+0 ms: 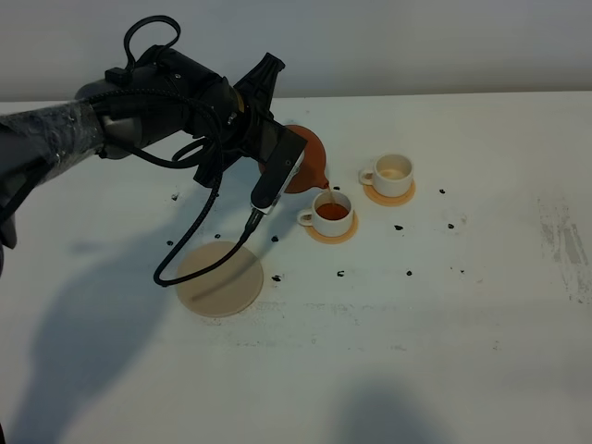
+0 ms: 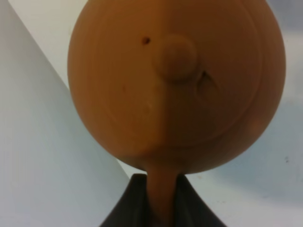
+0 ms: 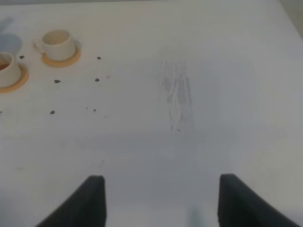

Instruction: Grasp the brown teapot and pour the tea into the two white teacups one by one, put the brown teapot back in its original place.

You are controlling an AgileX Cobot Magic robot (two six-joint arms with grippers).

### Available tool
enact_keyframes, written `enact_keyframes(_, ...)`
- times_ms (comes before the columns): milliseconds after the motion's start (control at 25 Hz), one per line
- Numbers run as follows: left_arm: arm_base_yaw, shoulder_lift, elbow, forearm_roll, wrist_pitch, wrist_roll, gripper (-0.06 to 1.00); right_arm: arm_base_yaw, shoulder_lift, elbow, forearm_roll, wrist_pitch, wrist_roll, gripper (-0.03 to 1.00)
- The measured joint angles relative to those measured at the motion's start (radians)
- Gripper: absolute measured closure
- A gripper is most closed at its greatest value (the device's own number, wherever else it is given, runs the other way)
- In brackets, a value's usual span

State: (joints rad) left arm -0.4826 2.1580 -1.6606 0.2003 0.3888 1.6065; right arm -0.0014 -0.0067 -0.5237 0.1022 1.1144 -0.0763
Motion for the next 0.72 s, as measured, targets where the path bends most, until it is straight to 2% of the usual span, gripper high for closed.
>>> enact_keyframes(720, 0.000, 0.000, 0.000, 0.001, -0.017, 0.034, 0.87, 0.000, 0.000, 0.000, 0.000, 0.000, 0.000, 0.47)
